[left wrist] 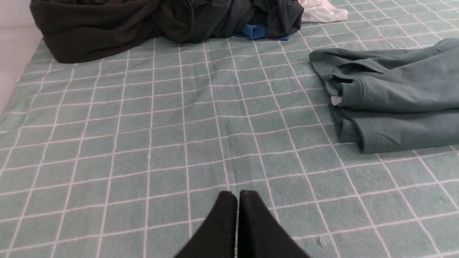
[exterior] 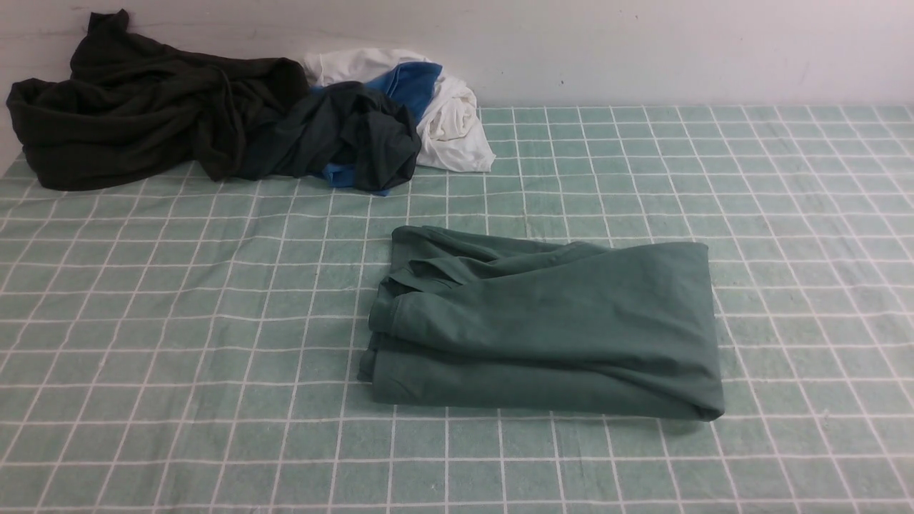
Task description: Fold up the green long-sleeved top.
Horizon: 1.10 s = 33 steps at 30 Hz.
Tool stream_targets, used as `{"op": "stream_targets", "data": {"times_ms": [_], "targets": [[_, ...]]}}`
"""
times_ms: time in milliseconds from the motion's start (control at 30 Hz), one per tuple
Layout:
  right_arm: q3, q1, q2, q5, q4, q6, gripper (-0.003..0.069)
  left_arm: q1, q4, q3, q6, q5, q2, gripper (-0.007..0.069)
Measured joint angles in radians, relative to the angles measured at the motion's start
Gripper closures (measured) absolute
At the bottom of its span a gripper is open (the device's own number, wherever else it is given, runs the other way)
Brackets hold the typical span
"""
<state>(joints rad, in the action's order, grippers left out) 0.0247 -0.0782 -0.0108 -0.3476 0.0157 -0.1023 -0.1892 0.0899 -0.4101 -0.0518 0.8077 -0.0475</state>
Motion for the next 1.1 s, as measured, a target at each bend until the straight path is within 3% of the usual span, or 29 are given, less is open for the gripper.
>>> {"op": "stream_targets", "data": {"times_ms": [867, 1100], "targets": [[0.000, 0.000, 0.000, -0.001, 0.001, 0.000, 0.0673, 0.000, 0.000, 0.001, 0.000, 0.000, 0.000, 0.0628], [0.000, 0.000, 0.000, -0.001, 0.001, 0.000, 0.0673, 0.099, -0.015, 0.145, 0.001, -0.262, 0.044, 0.0628]]}}
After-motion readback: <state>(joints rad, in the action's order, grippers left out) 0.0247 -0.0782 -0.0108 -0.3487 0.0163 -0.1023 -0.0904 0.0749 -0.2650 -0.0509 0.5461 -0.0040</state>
